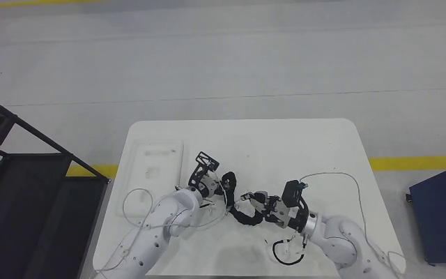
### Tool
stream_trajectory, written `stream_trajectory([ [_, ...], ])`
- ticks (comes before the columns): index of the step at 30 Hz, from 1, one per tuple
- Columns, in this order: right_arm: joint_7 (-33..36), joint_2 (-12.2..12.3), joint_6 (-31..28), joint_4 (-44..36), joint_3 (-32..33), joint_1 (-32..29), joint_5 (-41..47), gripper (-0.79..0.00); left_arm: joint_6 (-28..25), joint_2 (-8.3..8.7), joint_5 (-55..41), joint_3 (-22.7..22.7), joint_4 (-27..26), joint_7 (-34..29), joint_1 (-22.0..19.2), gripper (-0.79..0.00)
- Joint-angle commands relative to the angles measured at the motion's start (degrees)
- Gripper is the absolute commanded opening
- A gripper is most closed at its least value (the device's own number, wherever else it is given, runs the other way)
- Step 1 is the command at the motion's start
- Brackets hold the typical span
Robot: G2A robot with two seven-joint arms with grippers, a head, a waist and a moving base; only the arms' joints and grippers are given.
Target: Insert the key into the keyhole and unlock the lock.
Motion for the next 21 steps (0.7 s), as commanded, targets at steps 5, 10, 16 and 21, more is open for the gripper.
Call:
stream_trajectory([
  [5, -1.3, 0.2, 0.5, -1.1, 1.4, -1.4, -0.3, -0.785, 1.7, -0.42, 0.9, 1.0, 1.1, -1.6, -1.2, 0.0],
  [10, -2.0, 0.3, 0.4, -1.2, 1.9, -2.1, -0.2, -0.785, 1.7, -0.42, 0.9, 1.0, 1.1, -1.6, -1.2, 0.0],
  [16, -2.4, 0.3, 0.4, -0.5, 2.0, -2.2, -0.2, -0.785, 1.7, -0.42, 0.9, 1.0, 1.1, -1.6, -1.2, 0.0],
  [21, -2.2, 0.2, 2.1, 0.2, 2.4, -2.5, 0.6, -0.785, 1.7, -0.42, 0.9, 1.0, 1.1, -1.6, -1.2, 0.0],
])
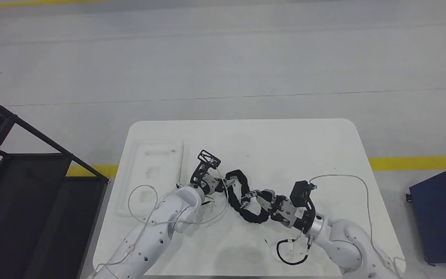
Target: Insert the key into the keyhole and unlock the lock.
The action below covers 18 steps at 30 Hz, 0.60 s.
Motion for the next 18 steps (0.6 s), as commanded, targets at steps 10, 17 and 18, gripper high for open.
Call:
stream_trajectory([
  [10, 2.8, -0.5, 3.0, 2.1, -1.3, 2.7, 3.5, -0.785, -4.3, 2.0, -3.4, -8.6, -6.9, 5.5, 6.8, 0.0],
  [17, 4.5, -1.3, 5.7, 5.1, -3.6, 6.0, 5.8, -0.785, -22.3, 5.72, -6.4, -25.2, -16.3, 14.4, 22.4, 0.0],
  [18, 5.0, -1.4, 6.1, 5.5, -3.8, 6.5, 6.2, -0.785, -24.6, 6.08, -6.9, -27.4, -16.5, 16.1, 24.4, 0.0],
])
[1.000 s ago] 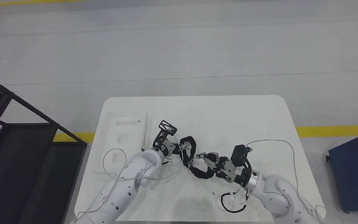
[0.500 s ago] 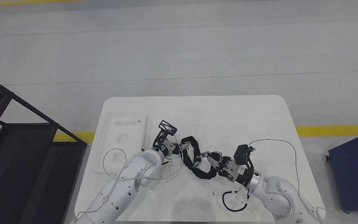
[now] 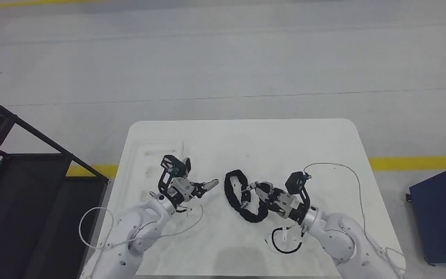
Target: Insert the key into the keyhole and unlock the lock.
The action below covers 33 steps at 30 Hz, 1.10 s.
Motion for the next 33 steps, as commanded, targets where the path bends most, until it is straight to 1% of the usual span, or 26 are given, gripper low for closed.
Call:
stream_trajectory([
  [1, 1.1, -0.2, 0.8, 0.9, -0.4, 1.1, 0.6, -0.785, -5.8, 0.73, -1.3, -5.3, -0.3, 4.4, 4.7, 0.0],
  [3, 1.8, -0.3, 1.1, 1.8, -0.7, 2.1, 1.2, -0.785, -9.8, 1.23, -2.5, -9.5, 0.1, 8.4, 8.0, 0.0],
  [5, 2.0, -0.4, 1.7, 2.9, -0.8, 3.0, 1.3, -0.785, -10.1, 1.51, -1.1, -13.8, 0.7, 14.0, 11.1, 0.0],
  [7, 2.2, -0.6, 3.2, 3.9, -0.8, 3.6, 1.5, -0.785, -10.6, 1.55, -1.6, -16.5, 1.9, 18.8, 14.1, 0.0],
  [9, 1.7, -0.8, 4.4, 4.7, -0.8, 3.9, 2.5, -0.785, -12.2, 1.62, -2.5, -18.4, 2.7, 21.0, 15.8, 0.0],
  [12, 0.7, -1.0, 4.9, 6.0, -0.6, 4.1, 5.7, -0.785, -12.3, 1.66, -2.3, -20.8, 4.0, 22.6, 17.9, 0.0],
  [14, 1.9, -0.9, 4.4, 6.3, -0.5, 5.1, 2.0, -0.785, -12.4, 1.65, -2.4, -21.0, 4.0, 22.8, 18.3, 0.0],
  [15, 2.0, -0.9, 4.7, 6.1, -0.6, 5.0, 1.8, -0.653, -12.4, 1.65, -2.4, -21.0, 4.0, 22.8, 18.3, 0.0],
  [16, 2.0, -1.0, 4.9, 6.1, -0.7, 5.0, 2.2, -0.437, -12.4, 1.65, -2.4, -21.0, 4.0, 22.8, 18.3, 0.0],
  [17, 2.1, -1.0, 5.7, 6.4, -0.6, 5.0, 2.5, 0.0, -12.4, 1.65, -2.4, -21.0, 4.0, 22.8, 18.3, 0.0],
  [21, 3.5, -1.1, 8.2, 6.2, -0.7, 5.3, 1.0, 0.0, -12.4, 1.65, -2.4, -21.0, 4.0, 22.8, 18.3, 0.0],
  [26, 2.8, -1.1, 8.8, 5.4, -0.3, 4.8, -0.2, 0.0, -12.4, 1.65, -2.4, -21.0, 4.0, 22.8, 18.3, 0.0],
  [28, 1.4, -1.0, 8.7, 3.9, 0.4, 4.2, -1.9, 0.0, -12.4, 1.65, -2.4, -21.0, 4.0, 22.8, 18.3, 0.0],
  [31, -3.0, -0.6, 5.6, 0.6, 2.0, 2.2, -5.2, 0.0, -12.4, 1.65, -2.4, -21.0, 4.0, 22.8, 18.3, 0.0],
  [33, -5.4, -0.2, 4.8, -2.0, 3.5, 0.4, -8.2, 0.0, -12.4, 1.65, -2.4, -21.0, 4.0, 22.8, 18.3, 0.0],
])
